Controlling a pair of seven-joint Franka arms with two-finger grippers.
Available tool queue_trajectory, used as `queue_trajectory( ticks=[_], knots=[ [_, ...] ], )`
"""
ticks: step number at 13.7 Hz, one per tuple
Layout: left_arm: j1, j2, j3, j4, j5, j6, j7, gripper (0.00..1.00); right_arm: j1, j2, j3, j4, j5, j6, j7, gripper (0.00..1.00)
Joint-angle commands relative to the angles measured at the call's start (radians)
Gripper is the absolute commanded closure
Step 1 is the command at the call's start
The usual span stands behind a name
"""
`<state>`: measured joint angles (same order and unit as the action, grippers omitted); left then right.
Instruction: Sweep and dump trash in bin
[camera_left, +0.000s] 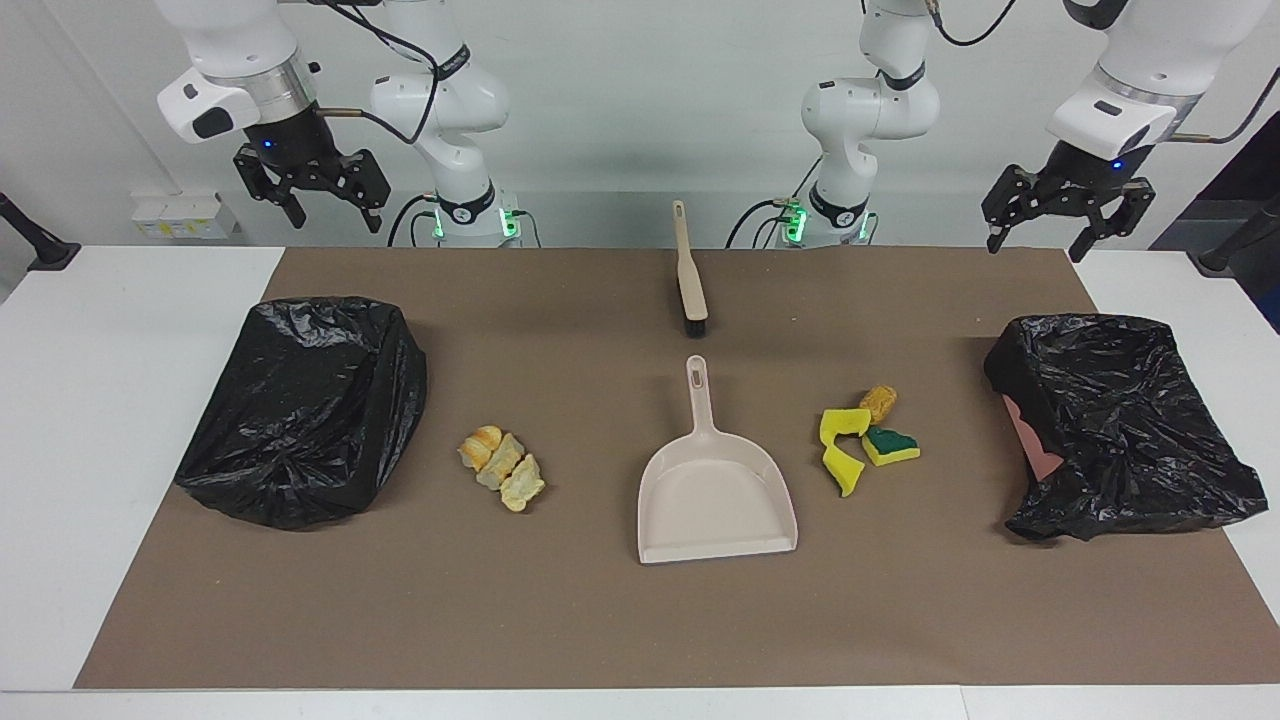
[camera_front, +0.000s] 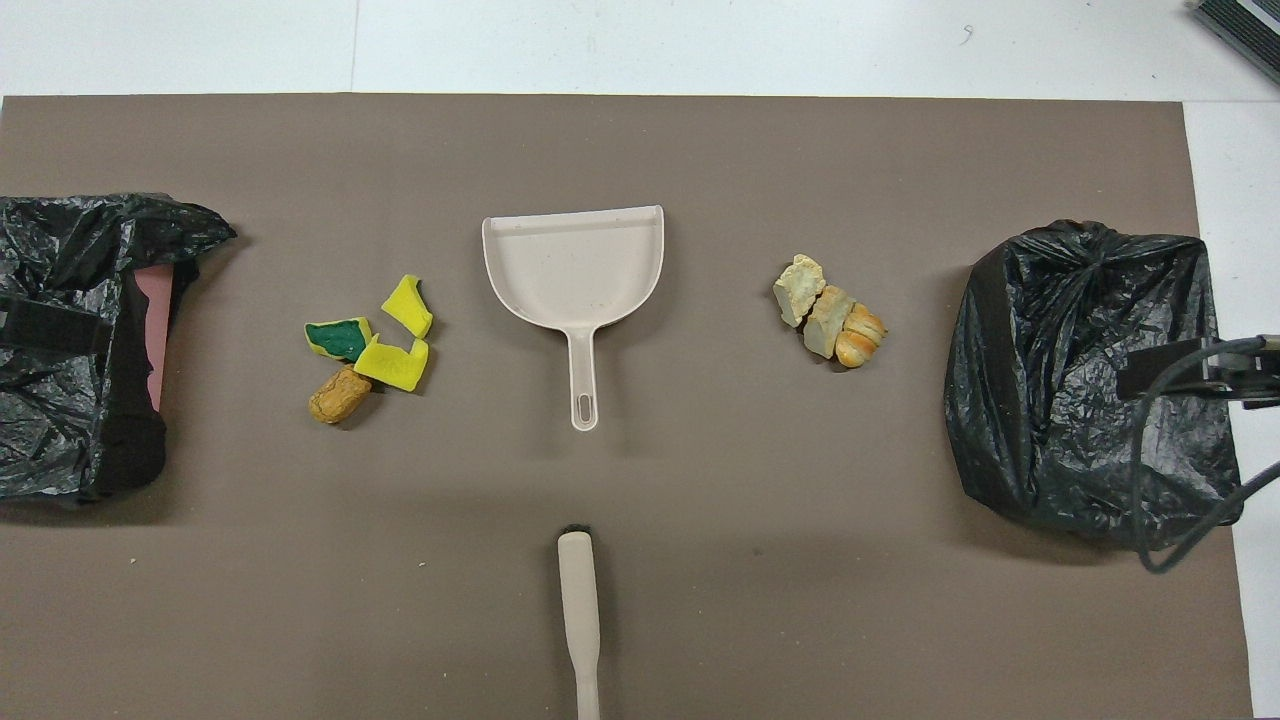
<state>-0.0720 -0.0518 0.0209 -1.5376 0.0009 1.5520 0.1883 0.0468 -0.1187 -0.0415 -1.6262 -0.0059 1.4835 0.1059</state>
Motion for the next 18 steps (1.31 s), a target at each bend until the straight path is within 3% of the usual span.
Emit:
queue_trajectory(
  ticks=[1, 7, 11, 18],
  knots=[
    [-0.009, -0.008, 0.002, -0.006, 0.016, 0.006, -0.012, 0.00, -0.007, -0.019, 0.009, -0.026, 0.007, 0.009, -0.014, 0.00],
    [-0.012, -0.010, 0.002, -0.007, 0.014, 0.003, -0.013, 0.00, -0.007, -0.012, 0.038, -0.047, 0.041, 0.012, -0.023, 0.00],
    [-0.015, -0.010, 0.002, -0.009, 0.014, 0.005, -0.013, 0.00, 0.014, 0.011, 0.057, -0.083, 0.101, 0.134, -0.014, 0.00],
    [-0.025, -0.043, -0.012, -0.061, 0.011, 0.006, -0.018, 0.00, 0.166, 0.148, 0.058, -0.077, 0.118, 0.320, 0.038, 0.00]
  ],
)
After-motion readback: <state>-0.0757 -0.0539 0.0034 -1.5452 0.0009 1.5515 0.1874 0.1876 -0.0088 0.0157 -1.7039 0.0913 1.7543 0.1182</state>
